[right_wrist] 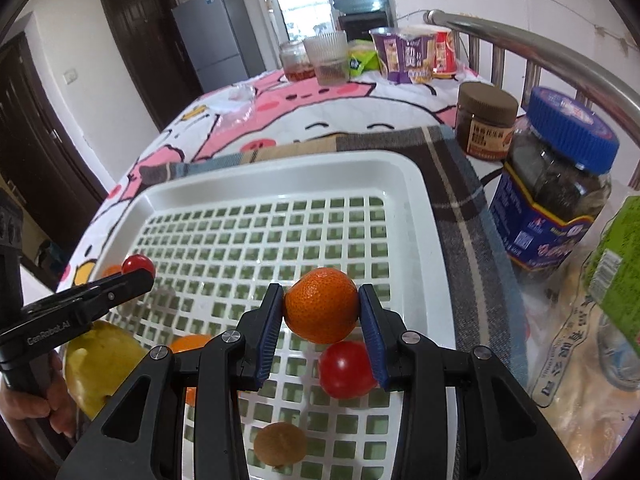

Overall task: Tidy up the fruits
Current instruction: 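Lower both fruits into the tray and open both grippers, then withdraw both tools toward the remaining orange and brown kiwi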

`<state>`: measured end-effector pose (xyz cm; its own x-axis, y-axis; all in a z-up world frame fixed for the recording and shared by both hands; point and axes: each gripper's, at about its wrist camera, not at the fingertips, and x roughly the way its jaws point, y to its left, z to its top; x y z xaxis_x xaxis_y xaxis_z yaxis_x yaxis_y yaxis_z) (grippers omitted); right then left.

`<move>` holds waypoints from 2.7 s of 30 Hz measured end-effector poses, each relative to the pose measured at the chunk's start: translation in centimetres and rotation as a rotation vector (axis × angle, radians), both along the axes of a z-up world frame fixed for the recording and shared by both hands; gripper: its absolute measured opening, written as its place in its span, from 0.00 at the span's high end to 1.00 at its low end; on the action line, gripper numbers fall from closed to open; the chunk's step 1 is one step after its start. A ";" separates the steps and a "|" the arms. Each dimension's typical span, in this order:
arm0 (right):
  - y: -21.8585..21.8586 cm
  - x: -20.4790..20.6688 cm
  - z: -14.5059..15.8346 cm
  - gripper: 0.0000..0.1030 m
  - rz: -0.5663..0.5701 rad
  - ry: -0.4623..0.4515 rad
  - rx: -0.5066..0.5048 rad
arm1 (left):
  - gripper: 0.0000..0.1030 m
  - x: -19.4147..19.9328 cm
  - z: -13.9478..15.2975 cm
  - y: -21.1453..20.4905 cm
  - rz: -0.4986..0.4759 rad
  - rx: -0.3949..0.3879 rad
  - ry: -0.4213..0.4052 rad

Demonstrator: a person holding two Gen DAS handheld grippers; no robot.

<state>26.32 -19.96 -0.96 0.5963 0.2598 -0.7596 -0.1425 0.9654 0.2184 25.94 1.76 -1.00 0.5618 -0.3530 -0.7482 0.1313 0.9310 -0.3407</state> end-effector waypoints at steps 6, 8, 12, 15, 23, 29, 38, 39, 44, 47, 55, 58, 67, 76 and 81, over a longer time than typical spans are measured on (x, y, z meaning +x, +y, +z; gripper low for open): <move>0.1 0.2 -0.3 0.55 0.004 0.013 0.002 | 0.62 0.1 0.1 0.2 0.001 -0.029 0.006; -0.1 0.1 0.0 0.42 -0.012 0.008 0.016 | 0.36 -0.1 0.7 0.2 0.001 -0.049 -0.015; -0.7 -0.6 2.0 0.26 -0.042 -0.062 0.030 | 0.15 -1.1 2.9 0.3 0.016 -0.053 -0.090; -1.3 -1.3 3.6 0.22 -0.066 -0.113 0.047 | 0.11 -1.8 4.7 0.6 0.028 -0.080 -0.131; -2.6 -3.1 7.5 0.19 -0.118 -0.214 0.102 | 0.06 -4.9 9.7 0.4 0.063 -0.041 -0.299; -2.4 -5.4 10.5 0.19 -0.109 -0.285 0.148 | 0.02 -8.2 13.6 0.0 0.054 -0.065 -0.406; -1.7 -11.2 13.0 0.12 -0.034 -0.330 0.175 | 0.00 -12.4 15.4 -0.7 0.044 -0.046 -0.442; -1.8 -12.1 13.3 0.12 -0.037 -0.341 0.173 | 0.00 -13.0 15.3 -0.7 0.047 -0.047 -0.442; -2.2 -16.3 13.7 0.09 -0.046 -0.404 0.155 | 0.00 -15.6 14.4 -0.1 0.063 -0.035 -0.428; -1.9 -18.1 13.2 0.09 -0.038 -0.418 0.150 | 0.00 -16.9 13.2 0.5 0.080 -0.032 -0.408; 0.2 -21.6 11.0 0.08 0.005 -0.409 0.102 | 0.00 -19.6 9.5 1.7 0.101 -0.004 -0.341; 1.3 -22.6 10.1 0.08 0.029 -0.405 0.071 | 0.00 -20.2 8.3 2.3 0.107 0.004 -0.316; 4.0 -22.7 6.6 0.08 0.092 -0.307 0.041 | 0.00 -20.8 4.7 4.7 0.169 0.039 -0.213; 8.2 -20.0 1.6 0.11 0.206 -0.152 -0.041 | 0.00 -19.4 1.0 6.0 0.214 0.090 -0.100; 9.3 -18.5 0.1 0.19 0.225 -0.102 -0.070 | 0.00 -19.0 0.0 6.3 0.214 0.090 -0.075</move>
